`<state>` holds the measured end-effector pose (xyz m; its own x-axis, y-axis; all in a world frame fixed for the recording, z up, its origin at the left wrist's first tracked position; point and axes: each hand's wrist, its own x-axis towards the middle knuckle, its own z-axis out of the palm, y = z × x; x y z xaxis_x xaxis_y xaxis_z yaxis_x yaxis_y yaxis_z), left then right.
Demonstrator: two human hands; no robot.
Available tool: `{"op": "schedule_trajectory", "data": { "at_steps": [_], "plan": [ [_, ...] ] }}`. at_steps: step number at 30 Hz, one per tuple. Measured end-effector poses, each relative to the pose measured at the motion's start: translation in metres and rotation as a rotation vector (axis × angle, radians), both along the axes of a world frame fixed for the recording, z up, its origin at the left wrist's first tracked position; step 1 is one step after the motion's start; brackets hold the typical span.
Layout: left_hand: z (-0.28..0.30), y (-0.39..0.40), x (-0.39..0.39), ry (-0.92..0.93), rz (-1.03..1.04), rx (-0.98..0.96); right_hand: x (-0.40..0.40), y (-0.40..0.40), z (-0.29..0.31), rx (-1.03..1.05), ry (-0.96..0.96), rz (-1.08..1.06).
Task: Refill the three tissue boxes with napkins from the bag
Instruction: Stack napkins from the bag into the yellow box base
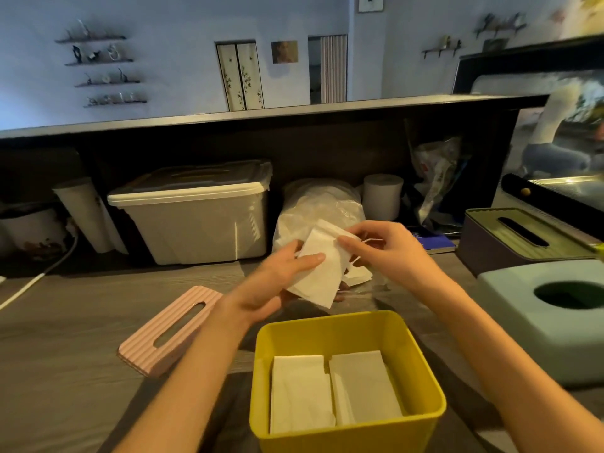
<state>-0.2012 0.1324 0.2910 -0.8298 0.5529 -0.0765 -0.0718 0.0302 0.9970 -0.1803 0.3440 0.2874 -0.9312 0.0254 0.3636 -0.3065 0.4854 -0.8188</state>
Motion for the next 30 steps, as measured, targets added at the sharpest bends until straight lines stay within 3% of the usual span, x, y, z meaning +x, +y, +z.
{"op": "schedule_trajectory", "data": {
  "at_steps": [3, 6, 10, 13, 19, 24, 30],
  "plan": [
    [0.03, -0.013, 0.011, 0.227, -0.039, -0.168, 0.018, 0.004, 0.028, -0.076, -0.015, 0.045],
    [0.059, -0.02, 0.027, 0.302, 0.018, -0.244, 0.038, 0.003, 0.051, -0.083, -0.094, 0.109],
    [0.067, -0.02, 0.066, 0.35, 0.073, -0.371, 0.064, 0.006, 0.058, 0.128, -0.192, 0.09],
    [0.056, -0.019, 0.093, 0.397, -0.01, -0.499, 0.082, 0.007, 0.054, 0.28, -0.233, 0.096],
    [0.024, -0.007, 0.112, 0.209, -0.184, -0.585, 0.097, 0.003, 0.033, 0.545, -0.174, 0.024],
    [0.015, 0.002, 0.115, 0.192, -0.219, -0.718, 0.11, -0.007, 0.027, 0.768, -0.101, -0.012],
    [0.017, 0.0, 0.112, 0.217, -0.228, -0.825, 0.117, -0.017, 0.023, 0.952, -0.168, -0.018]
  ]
}}
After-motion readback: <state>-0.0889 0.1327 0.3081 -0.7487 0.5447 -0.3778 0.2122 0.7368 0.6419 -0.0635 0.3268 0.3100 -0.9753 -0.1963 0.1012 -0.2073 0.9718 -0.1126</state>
